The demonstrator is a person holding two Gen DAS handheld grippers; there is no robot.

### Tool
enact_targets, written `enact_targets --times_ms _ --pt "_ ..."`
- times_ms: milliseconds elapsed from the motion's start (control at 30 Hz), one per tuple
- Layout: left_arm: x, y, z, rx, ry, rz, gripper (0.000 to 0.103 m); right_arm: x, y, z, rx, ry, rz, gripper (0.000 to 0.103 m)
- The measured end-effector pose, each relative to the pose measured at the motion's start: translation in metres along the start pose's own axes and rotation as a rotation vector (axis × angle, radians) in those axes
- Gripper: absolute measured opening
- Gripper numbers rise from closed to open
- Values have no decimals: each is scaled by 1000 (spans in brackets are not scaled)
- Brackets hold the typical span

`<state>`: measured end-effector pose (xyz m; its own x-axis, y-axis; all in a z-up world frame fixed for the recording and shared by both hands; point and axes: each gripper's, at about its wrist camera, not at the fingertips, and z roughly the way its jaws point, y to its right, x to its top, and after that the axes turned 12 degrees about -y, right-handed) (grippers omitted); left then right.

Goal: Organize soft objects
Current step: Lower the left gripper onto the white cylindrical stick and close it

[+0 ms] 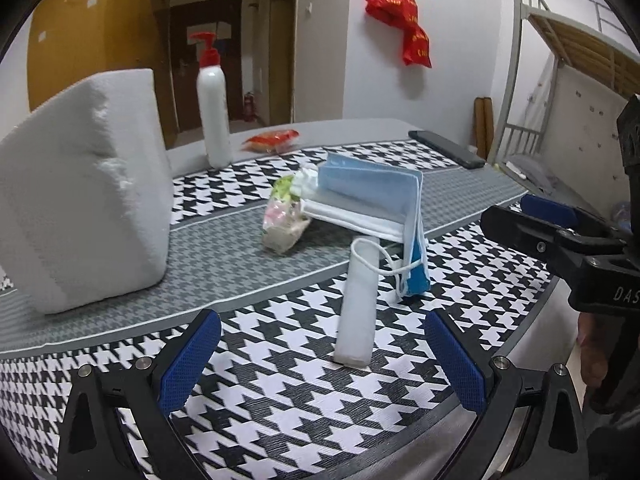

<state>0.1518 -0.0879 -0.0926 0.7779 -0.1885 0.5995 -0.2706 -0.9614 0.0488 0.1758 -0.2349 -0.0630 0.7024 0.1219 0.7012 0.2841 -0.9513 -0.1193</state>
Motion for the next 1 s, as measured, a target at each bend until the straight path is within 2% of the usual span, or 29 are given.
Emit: enact_targets --times_ms 100,267,367,467,700,833,1000 --pt "2 1 4 -4 -12 5 101 -1 2 2 -19 -5 -6 103" --pt "4 7 14 -9 -45 31 89 -2 6 4 -9 -7 -4 103" --pt "6 11 21 1 -80 48 76 -2 8 6 -10 -13 -1 103" --pt "8 13 25 4 -99 56 66 -1 10 6 -6 -16 4 103" --pt "11 17 29 9 -107 69 49 -3 13 5 -7 -21 10 103" --pt "12 22 28 0 -112 87 26 -3 14 4 -6 -22 16 103" --pt "12 18 26 -9 -124 71 22 -4 14 3 -2 -21 19 103"
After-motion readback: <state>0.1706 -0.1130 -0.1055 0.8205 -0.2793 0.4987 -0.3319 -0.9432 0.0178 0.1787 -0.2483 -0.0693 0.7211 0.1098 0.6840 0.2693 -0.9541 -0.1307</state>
